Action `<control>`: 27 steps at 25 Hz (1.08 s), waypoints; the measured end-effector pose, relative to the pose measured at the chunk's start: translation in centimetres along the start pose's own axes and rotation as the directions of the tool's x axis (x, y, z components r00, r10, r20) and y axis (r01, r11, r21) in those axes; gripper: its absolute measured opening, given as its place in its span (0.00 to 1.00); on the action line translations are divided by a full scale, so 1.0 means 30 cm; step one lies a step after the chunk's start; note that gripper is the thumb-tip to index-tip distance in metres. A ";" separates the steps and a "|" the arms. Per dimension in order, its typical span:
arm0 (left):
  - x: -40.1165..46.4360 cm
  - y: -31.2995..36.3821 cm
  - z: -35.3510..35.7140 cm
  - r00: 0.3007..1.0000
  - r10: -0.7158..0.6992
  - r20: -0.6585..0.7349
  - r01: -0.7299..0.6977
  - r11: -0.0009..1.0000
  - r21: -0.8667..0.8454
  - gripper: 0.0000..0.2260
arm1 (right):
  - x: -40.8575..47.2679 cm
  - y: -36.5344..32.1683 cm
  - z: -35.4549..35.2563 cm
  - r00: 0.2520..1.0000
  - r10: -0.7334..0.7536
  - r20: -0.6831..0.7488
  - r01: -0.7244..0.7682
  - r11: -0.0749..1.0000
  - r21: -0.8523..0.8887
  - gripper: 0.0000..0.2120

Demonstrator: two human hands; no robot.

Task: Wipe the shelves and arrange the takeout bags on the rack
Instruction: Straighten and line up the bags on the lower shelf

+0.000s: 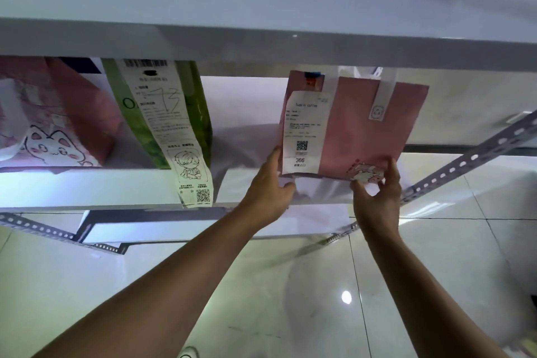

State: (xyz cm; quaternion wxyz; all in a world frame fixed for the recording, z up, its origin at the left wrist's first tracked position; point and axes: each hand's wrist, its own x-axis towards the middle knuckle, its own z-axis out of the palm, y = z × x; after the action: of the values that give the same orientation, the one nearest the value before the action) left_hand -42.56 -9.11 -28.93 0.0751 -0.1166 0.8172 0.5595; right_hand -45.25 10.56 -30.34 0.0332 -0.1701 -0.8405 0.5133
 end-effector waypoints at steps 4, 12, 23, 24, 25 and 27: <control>-0.002 0.027 0.018 1.000 -0.001 -0.021 0.000 1.000 -0.021 0.30 | 0.015 -0.008 -0.023 0.996 -0.007 0.092 0.016 0.996 -0.090 0.38; -0.192 0.148 -0.072 0.997 -0.026 -0.074 0.039 0.983 0.179 0.20 | -0.148 -0.166 -0.089 0.984 -0.062 0.168 0.065 0.998 -0.012 0.29; -0.538 0.590 -0.344 0.992 0.083 -0.096 -0.068 0.986 0.150 0.12 | -0.433 -0.699 -0.242 0.919 -0.287 0.271 0.283 0.958 0.055 0.16; -0.559 0.628 -0.386 0.988 0.100 -0.115 -0.083 0.986 0.143 0.12 | -0.451 -0.753 -0.247 0.906 -0.322 0.274 0.315 0.947 0.069 0.15; -0.577 0.662 -0.430 0.984 0.115 -0.139 -0.095 0.985 0.144 0.12 | -0.468 -0.806 -0.247 0.894 -0.352 0.279 0.341 0.936 0.087 0.15; -0.604 0.716 -0.528 0.967 0.156 -0.202 -0.125 0.980 0.157 0.12 | -0.499 -0.913 -0.235 0.872 -0.396 0.288 0.371 0.918 0.139 0.16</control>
State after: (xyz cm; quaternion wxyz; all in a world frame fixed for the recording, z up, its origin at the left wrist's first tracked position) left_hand -30.93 -14.51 0.67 -0.0448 -0.1121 0.8646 0.4878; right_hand -36.46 0.40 -1.31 0.0089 0.0843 -0.8311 0.5496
